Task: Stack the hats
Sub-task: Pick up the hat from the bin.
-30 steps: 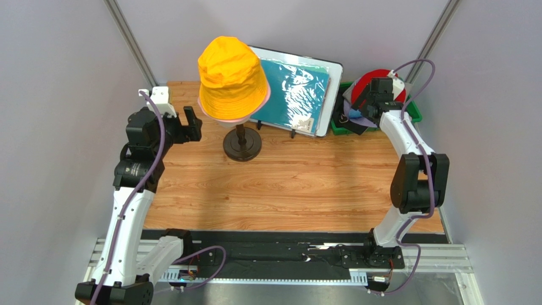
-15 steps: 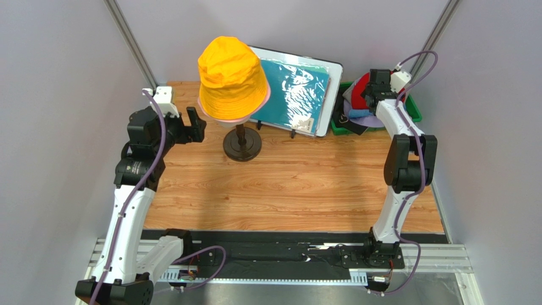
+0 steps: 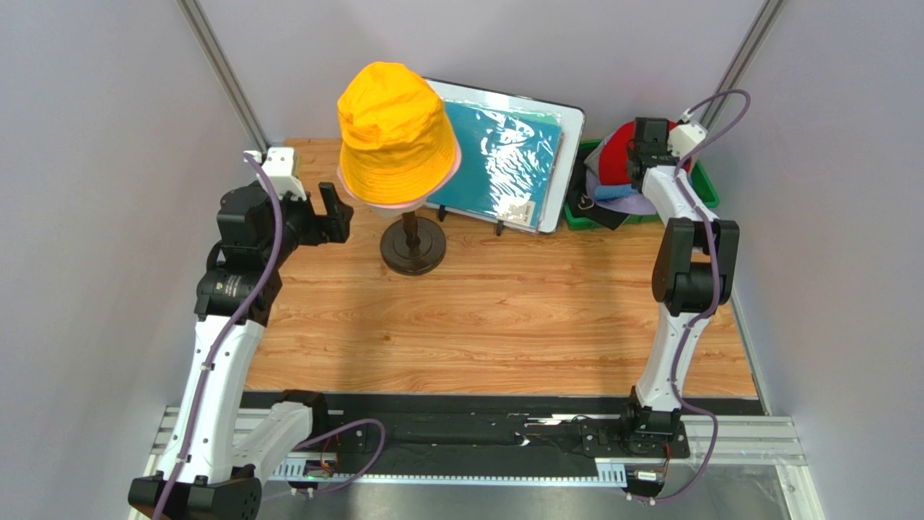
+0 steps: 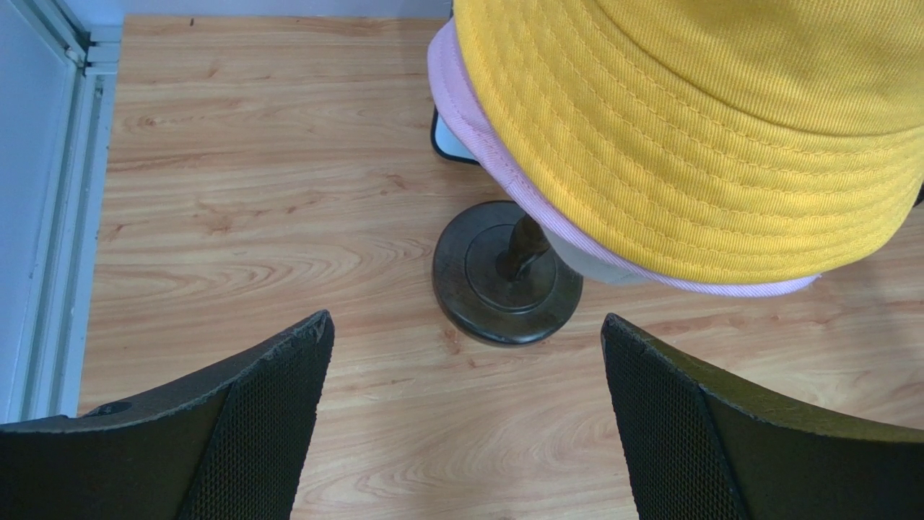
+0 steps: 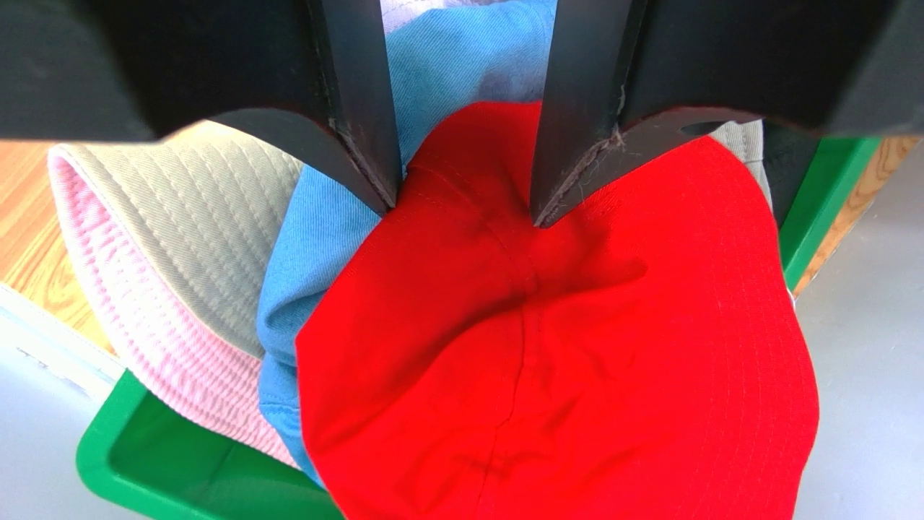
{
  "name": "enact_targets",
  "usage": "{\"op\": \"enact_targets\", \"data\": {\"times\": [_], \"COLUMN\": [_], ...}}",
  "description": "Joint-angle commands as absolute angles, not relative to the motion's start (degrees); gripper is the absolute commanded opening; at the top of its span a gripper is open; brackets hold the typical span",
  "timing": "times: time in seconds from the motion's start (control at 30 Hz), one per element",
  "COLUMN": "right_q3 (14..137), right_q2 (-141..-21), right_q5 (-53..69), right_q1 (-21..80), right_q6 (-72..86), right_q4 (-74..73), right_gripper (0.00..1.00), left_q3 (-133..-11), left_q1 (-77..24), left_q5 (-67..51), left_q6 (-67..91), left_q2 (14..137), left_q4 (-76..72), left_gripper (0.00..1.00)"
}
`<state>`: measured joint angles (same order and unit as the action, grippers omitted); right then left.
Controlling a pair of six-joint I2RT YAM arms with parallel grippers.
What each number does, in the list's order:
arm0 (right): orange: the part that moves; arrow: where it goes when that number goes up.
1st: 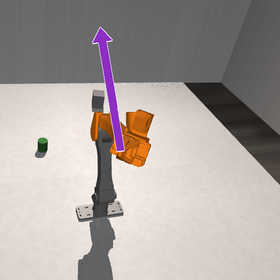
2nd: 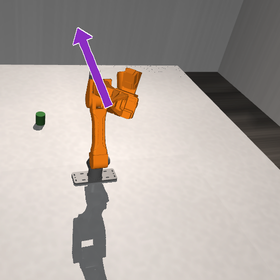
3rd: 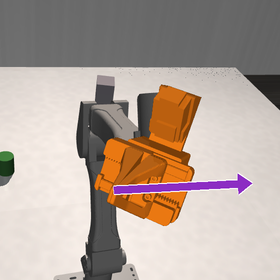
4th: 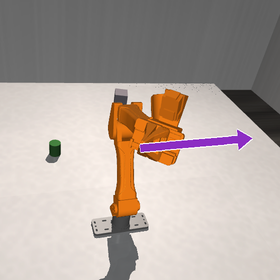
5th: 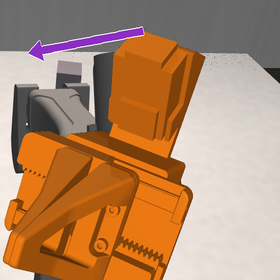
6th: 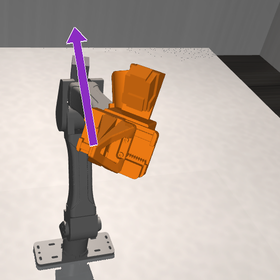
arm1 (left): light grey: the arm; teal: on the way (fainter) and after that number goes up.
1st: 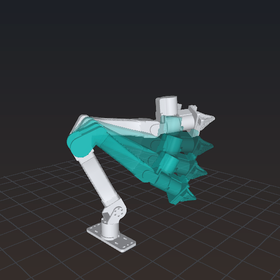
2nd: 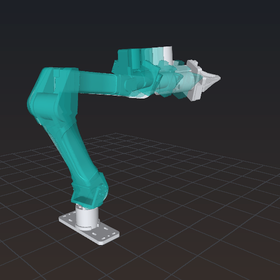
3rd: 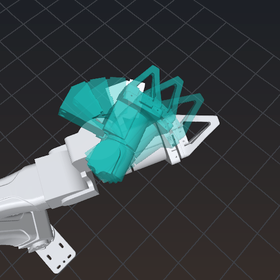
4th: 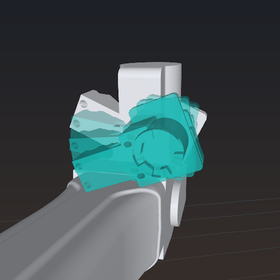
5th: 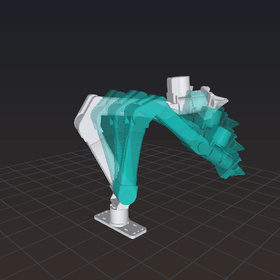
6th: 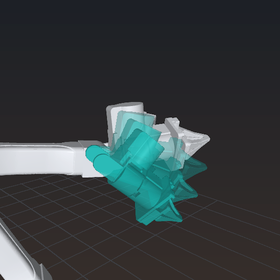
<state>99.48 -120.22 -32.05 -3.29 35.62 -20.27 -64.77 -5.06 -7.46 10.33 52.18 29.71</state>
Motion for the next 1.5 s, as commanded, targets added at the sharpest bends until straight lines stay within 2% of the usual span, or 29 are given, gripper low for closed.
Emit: {"op": "enact_targets", "data": {"times": [0.0, 0.67, 1.03, 1.17, 1.2, 1.27, 1.3, 1.4, 1.47], "right_q3": [99.94, 96.59, 97.12, 97.99, 97.91, 97.56, 97.47, 96.42, 95.98], "right_q2": [-118.49, -116.63, -116.28, -116.81, -116.81, -116.46, -116.19, -114.79, -113.56], "right_q5": [-34.98, -36.03, -34.45, -33.05, -32.7, -32.61, -32.61, -32.78, -33.13], "right_q1": [-3.25, -4.75, -4.92, -4.92, -4.92, -4.92, -4.92, -4.92, -4.92], "right_q6": [36.74, 37.62, 37.26, 36.48, 36.47, 36.3, 36.3, 35.95, 35.69], "right_q4": [-14.78, -11.43, -10.11, -10.02, -9.93, -10.02, -10.02, -9.58, -9.41], "right_gripper": [0.5, 0.48, 0.42, 0.28, 0.2, 0.13, 0.07, 0.0, 0.0], "left_q3": [-65.3, -65.65, -65.65, -65.74, -65.74, -65.74, -65.74, -65.74, -65.74], "left_q1": [-4.75, -4.75, -4.75, -4.75, -4.75, -4.75, -4.75, -4.83, -4.75], "left_q5": [-8.52, -9.93, -10.37, -10.55, -10.63, -10.55, -10.63, -10.81, -10.98], "left_q6": [11.16, 11.6, 11.6, 11.69, 11.69, 11.69, 11.78, 11.86, 11.78], "left_q2": [51.68, 52.12, 52.29, 52.29, 52.29, 52.38, 52.3, 52.38, 52.38], "left_q4": [28.3, 28.39, 28.48, 28.48, 28.48, 28.48, 28.48, 28.48, 28.48], "left_gripper": [0.97, 0.97, 0.97, 0.97, 0.97, 0.97, 0.96, 0.97, 0.96]}}
